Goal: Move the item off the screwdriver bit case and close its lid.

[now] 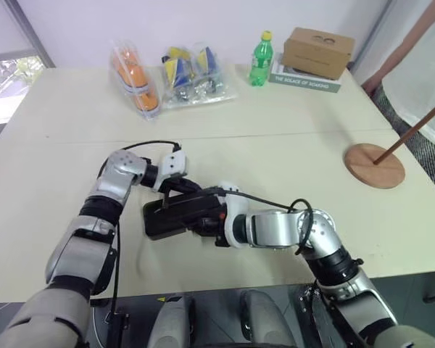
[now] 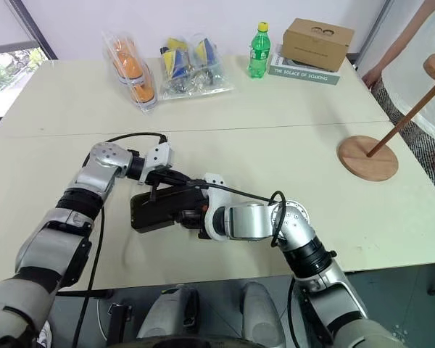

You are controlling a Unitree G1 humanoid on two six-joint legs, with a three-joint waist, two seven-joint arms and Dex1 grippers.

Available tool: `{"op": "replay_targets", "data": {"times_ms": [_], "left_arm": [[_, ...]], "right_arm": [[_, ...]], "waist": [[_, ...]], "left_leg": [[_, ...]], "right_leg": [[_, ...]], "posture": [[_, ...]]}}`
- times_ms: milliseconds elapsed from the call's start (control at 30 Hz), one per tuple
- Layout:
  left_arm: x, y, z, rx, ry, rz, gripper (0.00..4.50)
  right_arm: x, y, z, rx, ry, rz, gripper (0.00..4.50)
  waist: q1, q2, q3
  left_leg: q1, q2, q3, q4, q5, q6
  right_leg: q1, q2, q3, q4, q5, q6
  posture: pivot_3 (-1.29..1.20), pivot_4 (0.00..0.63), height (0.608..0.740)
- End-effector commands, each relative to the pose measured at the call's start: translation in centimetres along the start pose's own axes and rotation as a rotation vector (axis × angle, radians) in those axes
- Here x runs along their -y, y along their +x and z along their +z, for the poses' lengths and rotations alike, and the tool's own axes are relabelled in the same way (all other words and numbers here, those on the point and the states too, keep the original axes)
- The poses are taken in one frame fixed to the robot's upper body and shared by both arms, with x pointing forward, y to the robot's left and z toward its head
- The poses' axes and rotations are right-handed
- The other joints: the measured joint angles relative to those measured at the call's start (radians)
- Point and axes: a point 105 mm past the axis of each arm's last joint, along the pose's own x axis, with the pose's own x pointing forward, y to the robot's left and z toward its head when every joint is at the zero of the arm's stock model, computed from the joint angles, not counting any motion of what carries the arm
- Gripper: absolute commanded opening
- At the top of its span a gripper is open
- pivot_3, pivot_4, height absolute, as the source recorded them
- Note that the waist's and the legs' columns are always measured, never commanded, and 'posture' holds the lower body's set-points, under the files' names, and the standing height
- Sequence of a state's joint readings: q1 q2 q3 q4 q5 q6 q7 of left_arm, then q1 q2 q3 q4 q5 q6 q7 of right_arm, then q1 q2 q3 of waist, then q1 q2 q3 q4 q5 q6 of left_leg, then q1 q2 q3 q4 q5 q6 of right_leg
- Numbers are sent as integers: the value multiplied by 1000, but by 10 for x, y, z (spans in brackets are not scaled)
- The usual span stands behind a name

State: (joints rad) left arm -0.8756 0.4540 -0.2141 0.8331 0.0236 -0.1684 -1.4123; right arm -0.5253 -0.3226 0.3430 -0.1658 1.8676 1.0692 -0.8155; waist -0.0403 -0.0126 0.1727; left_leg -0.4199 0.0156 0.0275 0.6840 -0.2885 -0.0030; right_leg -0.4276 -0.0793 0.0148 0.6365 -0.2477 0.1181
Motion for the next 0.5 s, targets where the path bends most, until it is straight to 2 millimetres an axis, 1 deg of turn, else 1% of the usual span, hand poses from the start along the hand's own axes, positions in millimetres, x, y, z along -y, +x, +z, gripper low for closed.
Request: {"op": "replay_targets", "data": {"times_ms": [33, 133, 200, 267, 333, 400, 433, 467, 500], "left_arm": [[-9, -12, -5, -26, 5, 67, 0], [-22, -33, -14, -32, -43, 191, 0], [-28, -46, -19, -34, -60, 260, 0], [-34, -60, -18, -21, -59, 337, 0], [-41, -76, -12, 6, -45, 415, 0], [-47, -95, 2, 71, -54, 506, 0], [-48, -106, 8, 106, -64, 550, 0], [-47, -112, 12, 127, -73, 577, 0], [-41, -120, 17, 151, -90, 605, 0]], "right_arm": [[-18, -28, 22, 95, -39, 100, 77], [-21, -45, 29, 134, -109, 136, 77], [-23, -57, 31, 154, -167, 163, 77], [-27, -72, 34, 172, -244, 187, 77], [-31, -88, 37, 189, -338, 191, 77], [-29, -106, 44, 230, -510, 135, 77], [-25, -115, 50, 255, -575, 90, 77], [-21, -121, 54, 270, -616, 62, 77], [-15, -129, 59, 290, -663, 21, 77]], "waist": [[0, 0, 0], [-4, 0, 0], [-4, 0, 0], [-2, 0, 0], [1, 0, 0], [7, -1, 0], [10, -1, 1], [15, -1, 0], [21, -2, 0]], "left_leg": [[0, 0, 0, 0, 0, 0], [0, 0, 0, 0, 0, 0], [1, 1, 0, 0, 0, 0], [1, 1, 0, 0, 0, 0], [-1, 1, 0, 0, 0, 1], [-2, 1, 0, 1, 0, 1], [-3, 1, 0, 1, 0, 0], [-5, 1, 0, 1, 0, 1], [-5, 1, -1, 1, 0, 1]], "right_leg": [[0, 0, 0, 0, 0, 0], [0, 0, 0, 0, 0, 0], [0, 1, 0, 1, 0, 0], [0, 2, 0, 1, 0, 0], [-1, 1, 0, 1, 0, 0], [-2, 0, 0, 0, 0, 0], [-2, -1, -1, 0, 0, 1], [-3, -1, -1, -1, 1, 2], [-3, -1, 0, -2, 1, 2]], "posture": [[0, 150, 740], [0, 150, 740], [0, 150, 740], [0, 150, 740], [0, 150, 740], [0, 150, 740], [0, 150, 740], [0, 150, 740], [0, 150, 740]]}}
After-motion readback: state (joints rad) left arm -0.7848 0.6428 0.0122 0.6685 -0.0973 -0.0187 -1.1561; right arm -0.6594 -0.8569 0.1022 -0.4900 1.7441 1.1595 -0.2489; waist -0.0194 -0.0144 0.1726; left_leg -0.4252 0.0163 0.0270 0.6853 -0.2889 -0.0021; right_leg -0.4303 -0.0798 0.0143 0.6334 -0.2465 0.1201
